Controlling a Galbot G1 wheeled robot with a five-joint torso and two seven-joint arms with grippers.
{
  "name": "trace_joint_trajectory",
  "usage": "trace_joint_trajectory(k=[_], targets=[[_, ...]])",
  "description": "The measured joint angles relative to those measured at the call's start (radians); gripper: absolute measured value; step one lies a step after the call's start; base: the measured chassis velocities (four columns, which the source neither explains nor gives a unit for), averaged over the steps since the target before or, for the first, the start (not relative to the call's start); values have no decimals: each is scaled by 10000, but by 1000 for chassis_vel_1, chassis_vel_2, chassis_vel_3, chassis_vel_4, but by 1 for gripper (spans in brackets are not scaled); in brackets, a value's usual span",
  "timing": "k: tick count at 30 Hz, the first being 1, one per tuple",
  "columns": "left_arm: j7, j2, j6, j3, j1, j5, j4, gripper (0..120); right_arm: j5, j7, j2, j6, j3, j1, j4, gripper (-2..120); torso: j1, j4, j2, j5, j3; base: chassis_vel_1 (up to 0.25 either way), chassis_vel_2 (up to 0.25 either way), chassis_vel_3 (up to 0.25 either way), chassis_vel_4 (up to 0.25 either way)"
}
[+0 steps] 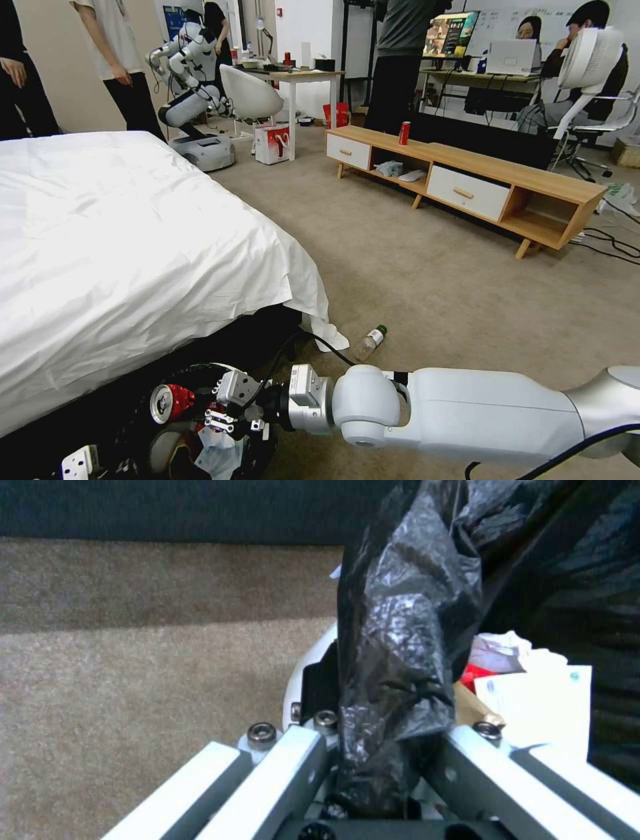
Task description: Pick up the trash bin, then pick up the garbage from the floor and place it into the trash bin.
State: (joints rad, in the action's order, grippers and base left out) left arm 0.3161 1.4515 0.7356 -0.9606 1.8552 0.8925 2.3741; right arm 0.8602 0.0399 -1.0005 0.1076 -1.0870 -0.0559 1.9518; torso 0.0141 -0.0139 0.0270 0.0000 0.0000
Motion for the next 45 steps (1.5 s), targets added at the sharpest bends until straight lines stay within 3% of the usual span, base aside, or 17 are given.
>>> trace_joint_trajectory(k=[20, 26, 32, 35, 37, 38, 41, 45], targets=[[24, -28, -3, 13, -170, 73, -176, 0, -459, -91, -449, -288, -398, -385, -786, 16, 0, 0, 0, 0, 0, 0, 0, 0, 0], [33, -38, -3, 12, -234, 84, -238, 0, -449, -101, -515, -344, -364, -297, -771, 35, 0, 0, 0, 0, 0, 0, 0, 0, 0], [46, -33, -3, 13, -258, 94, -245, 0, -431, -100, -473, -381, -296, -238, -677, 61, 0, 0, 0, 1, 0, 0, 0, 0, 0], [46, -32, -3, 9, -259, 94, -245, 0, -431, -100, -443, -382, -283, -230, -644, 67, 0, 0, 0, 0, 0, 0, 0, 0, 0], [49, -16, -3, 6, -257, 94, -244, 0, -430, -105, -368, -383, -244, -208, -534, 80, 0, 0, 0, 1, 0, 0, 0, 0, 0], [49, -16, -3, 6, -257, 94, -244, 0, -430, -105, -368, -383, -244, -208, -534, 80, 0, 0, 0, 1, 0, 0, 0, 0, 0], [50, 22, -3, 8, -233, 83, -227, 0, -431, -141, -258, -382, -208, -213, -432, 96, 0, 0, 0, 1, 0, 0, 0, 0, 0], [51, 48, -3, 14, -214, 58, -221, 0, -434, -152, -163, -381, -154, -249, -332, 99, 0, 0, 1, 1, 0, 0, 0, 0, 0]])
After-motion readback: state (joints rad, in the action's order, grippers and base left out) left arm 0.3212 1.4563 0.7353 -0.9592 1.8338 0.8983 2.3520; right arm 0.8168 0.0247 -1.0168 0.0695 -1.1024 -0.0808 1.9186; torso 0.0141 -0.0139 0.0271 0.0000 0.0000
